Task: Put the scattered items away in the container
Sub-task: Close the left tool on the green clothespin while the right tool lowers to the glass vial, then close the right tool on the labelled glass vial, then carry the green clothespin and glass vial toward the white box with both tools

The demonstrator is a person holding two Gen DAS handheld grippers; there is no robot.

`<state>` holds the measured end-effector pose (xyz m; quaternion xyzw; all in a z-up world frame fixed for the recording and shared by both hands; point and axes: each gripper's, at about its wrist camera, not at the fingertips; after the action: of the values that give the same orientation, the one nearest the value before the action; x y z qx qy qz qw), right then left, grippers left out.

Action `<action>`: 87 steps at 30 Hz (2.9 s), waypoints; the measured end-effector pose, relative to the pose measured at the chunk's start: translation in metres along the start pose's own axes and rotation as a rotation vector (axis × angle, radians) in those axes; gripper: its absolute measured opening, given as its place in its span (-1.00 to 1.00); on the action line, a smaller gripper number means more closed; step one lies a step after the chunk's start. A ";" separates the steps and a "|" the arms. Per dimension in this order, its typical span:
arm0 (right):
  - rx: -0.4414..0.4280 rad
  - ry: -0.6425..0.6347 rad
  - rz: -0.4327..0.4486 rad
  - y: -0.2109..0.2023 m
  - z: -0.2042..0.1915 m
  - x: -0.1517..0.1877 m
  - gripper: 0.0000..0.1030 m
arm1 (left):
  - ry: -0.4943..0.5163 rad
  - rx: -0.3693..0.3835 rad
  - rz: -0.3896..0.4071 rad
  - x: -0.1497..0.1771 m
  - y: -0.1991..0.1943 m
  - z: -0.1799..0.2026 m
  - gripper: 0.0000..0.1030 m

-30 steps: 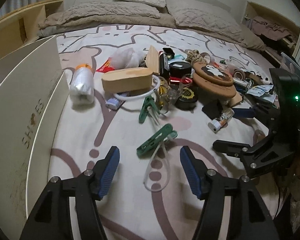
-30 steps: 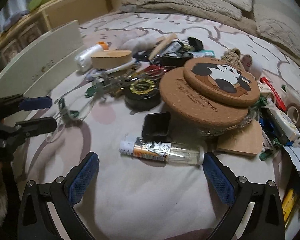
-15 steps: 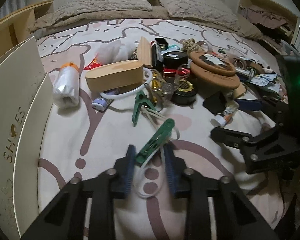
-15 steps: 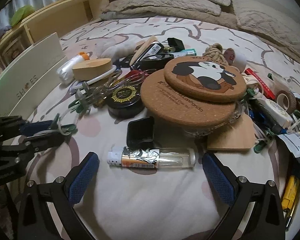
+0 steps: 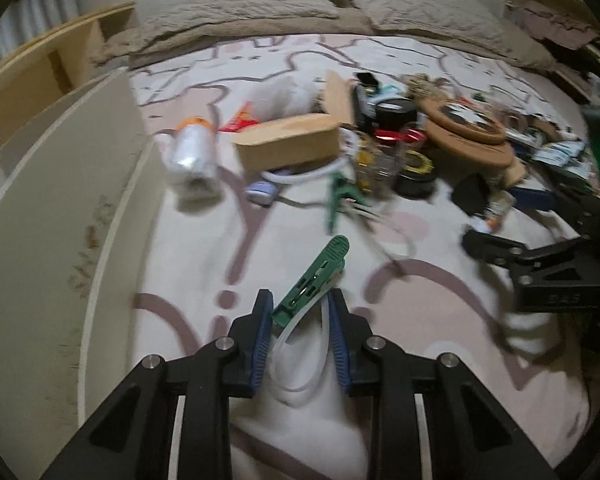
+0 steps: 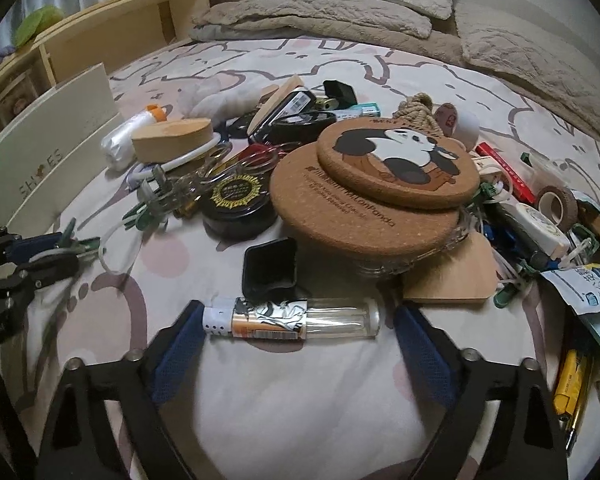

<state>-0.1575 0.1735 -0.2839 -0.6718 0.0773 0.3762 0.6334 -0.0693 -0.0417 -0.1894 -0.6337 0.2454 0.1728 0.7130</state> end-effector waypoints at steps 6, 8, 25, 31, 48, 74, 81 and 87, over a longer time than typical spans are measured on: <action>0.001 0.016 0.011 -0.002 0.003 0.000 0.56 | -0.020 0.013 0.032 -0.003 -0.006 -0.004 -0.46; 0.007 0.016 0.014 -0.003 0.003 0.000 0.56 | -0.030 0.032 0.034 -0.004 -0.007 -0.006 -0.46; 0.029 0.143 0.060 -0.036 0.023 0.006 0.56 | -0.072 0.063 0.100 -0.009 -0.026 -0.011 -0.46; 0.028 0.145 0.119 -0.056 0.019 0.001 0.56 | -0.055 0.066 0.136 -0.014 -0.042 -0.008 -0.46; 0.054 0.129 0.308 -0.114 0.014 -0.041 0.56 | 0.011 0.055 0.282 -0.058 -0.102 0.004 -0.46; 0.053 0.160 0.534 -0.187 0.001 -0.108 0.56 | 0.025 0.085 0.498 -0.111 -0.170 -0.003 -0.46; 0.031 0.157 0.529 -0.184 -0.014 -0.113 0.56 | -0.003 0.104 0.517 -0.106 -0.175 -0.016 -0.46; 0.002 0.143 0.524 -0.181 -0.030 -0.119 0.56 | -0.021 0.091 0.534 -0.099 -0.180 -0.029 -0.46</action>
<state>-0.1235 0.1353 -0.0712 -0.6529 0.2939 0.4787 0.5081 -0.0538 -0.0883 0.0120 -0.5122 0.4040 0.3500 0.6723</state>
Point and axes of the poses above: each gripper's, at about its wrist camera, not at the fingertips, and y roughly the way its jaws point, z to its right, x to its underside, and after that the axes turned 11 degrees about x, right-handed
